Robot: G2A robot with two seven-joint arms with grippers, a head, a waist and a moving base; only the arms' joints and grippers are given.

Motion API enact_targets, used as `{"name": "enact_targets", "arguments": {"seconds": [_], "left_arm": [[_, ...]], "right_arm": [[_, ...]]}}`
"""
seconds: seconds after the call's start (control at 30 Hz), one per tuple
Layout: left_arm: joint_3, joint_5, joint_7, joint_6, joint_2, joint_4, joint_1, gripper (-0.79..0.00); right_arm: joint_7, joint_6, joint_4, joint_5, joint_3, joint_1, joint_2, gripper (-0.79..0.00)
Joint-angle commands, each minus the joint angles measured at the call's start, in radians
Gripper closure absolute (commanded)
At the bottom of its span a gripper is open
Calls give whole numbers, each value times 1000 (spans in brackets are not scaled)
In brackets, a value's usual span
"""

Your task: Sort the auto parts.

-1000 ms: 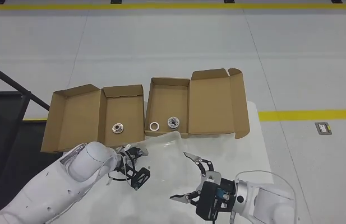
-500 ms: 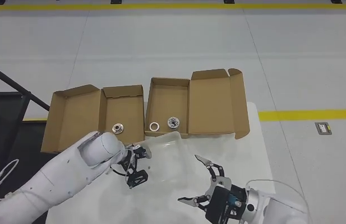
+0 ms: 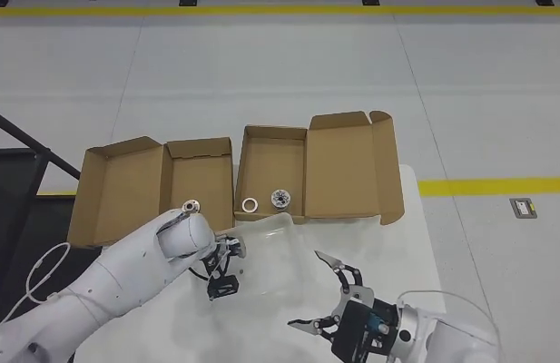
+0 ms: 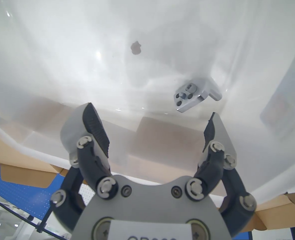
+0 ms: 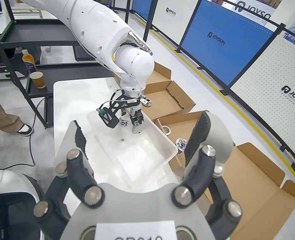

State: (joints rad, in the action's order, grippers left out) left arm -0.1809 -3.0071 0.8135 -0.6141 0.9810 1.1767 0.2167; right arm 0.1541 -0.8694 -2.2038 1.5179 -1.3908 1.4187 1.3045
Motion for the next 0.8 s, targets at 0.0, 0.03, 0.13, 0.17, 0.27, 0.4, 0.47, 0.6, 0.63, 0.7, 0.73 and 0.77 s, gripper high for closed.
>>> {"name": "enact_targets", "arguments": {"seconds": [0.0,0.03,0.13,0.17,0.27,0.4,0.47,0.6,0.63,0.7,0.73,0.77], "left_arm": [[11,-29,15,11,14,-22,-6,-785],[11,-39,22,14,20,-32,-6,-770],[11,-64,36,20,39,-59,-7,-760],[11,-65,45,23,45,-68,-8,-739],[11,-65,52,31,61,-93,-8,-723],[11,-65,68,46,78,-115,-4,-705],[11,-65,69,50,85,-124,-2,-686],[11,-65,76,57,97,-138,2,-625],[11,-65,78,59,100,-140,2,-625],[11,-65,89,65,105,-145,2,-610],[11,-65,93,69,108,-148,1,-591],[11,-65,97,70,110,-151,0,-554]], "right_arm": [[2,3,-1,-2,1,1,-2,-785],[3,5,-1,-3,1,1,-4,-785],[4,10,1,-7,1,2,-7,-785],[3,13,1,-9,1,3,-8,-785],[5,18,-1,-10,3,3,-12,-785],[2,25,-1,-11,5,1,-16,-785],[0,28,0,-11,6,1,-18,-785],[1,31,1,-13,8,0,-23,-785],[2,32,0,-14,8,0,-24,-785],[2,34,-1,-15,8,0,-26,-785],[3,34,-2,-15,8,1,-27,-785],[2,35,-2,-17,8,2,-28,-785]]}}
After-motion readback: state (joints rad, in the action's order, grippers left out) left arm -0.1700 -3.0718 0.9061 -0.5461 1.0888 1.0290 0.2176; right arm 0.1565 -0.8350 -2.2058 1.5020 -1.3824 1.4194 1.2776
